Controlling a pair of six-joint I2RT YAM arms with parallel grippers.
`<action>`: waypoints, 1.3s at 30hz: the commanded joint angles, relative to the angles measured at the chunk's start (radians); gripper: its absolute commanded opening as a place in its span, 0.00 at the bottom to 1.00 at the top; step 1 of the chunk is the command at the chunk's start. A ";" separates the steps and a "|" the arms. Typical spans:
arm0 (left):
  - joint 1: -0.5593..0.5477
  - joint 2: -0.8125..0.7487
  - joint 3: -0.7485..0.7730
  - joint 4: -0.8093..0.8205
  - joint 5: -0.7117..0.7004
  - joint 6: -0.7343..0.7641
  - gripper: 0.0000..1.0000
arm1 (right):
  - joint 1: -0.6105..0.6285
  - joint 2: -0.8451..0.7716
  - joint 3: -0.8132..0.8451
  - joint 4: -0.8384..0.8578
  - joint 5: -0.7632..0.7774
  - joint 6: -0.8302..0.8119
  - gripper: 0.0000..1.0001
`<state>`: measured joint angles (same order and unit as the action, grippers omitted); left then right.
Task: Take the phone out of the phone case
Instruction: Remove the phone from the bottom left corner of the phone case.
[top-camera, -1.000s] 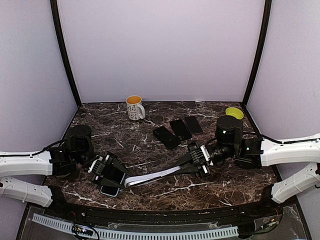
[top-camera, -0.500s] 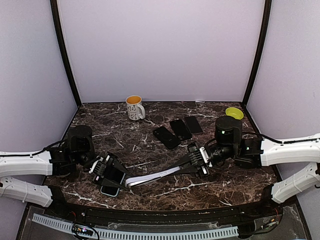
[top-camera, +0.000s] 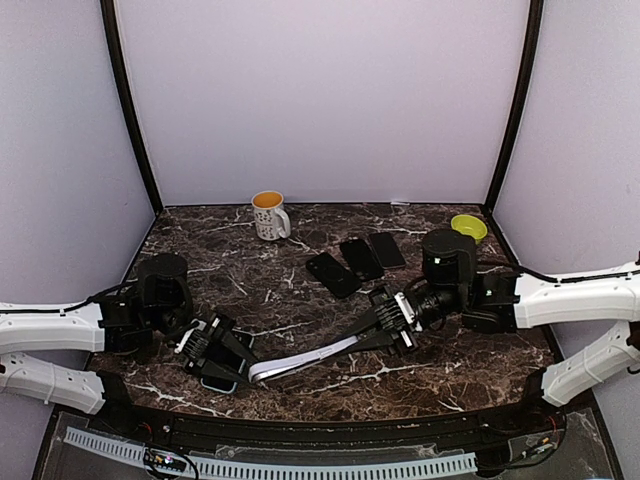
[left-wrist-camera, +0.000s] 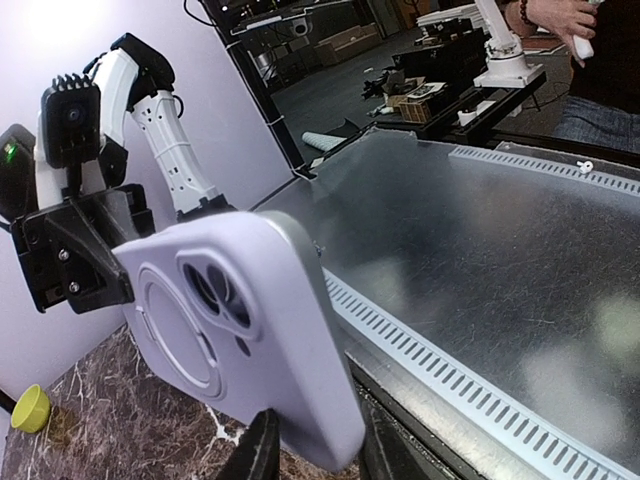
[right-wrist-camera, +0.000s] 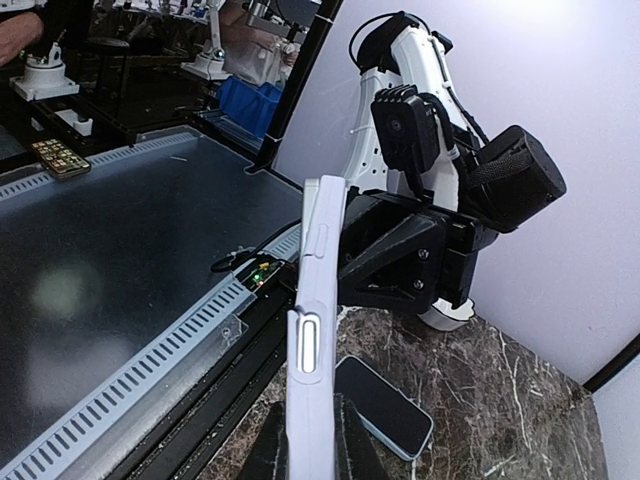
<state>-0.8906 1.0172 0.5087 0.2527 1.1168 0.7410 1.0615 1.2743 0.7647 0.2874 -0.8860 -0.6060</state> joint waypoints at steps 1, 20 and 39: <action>-0.008 0.011 0.049 0.001 0.044 -0.002 0.28 | 0.029 0.027 0.076 0.012 -0.125 0.010 0.00; -0.009 0.077 0.123 -0.133 0.025 0.103 0.27 | 0.090 0.118 0.197 -0.276 -0.251 -0.094 0.00; 0.034 -0.079 0.048 -0.102 -0.327 0.176 0.63 | -0.007 -0.085 0.072 -0.250 0.161 -0.152 0.00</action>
<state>-0.8948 1.0206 0.5858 0.0341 0.9596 0.9123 1.0809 1.2617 0.8616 -0.0250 -0.8288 -0.7586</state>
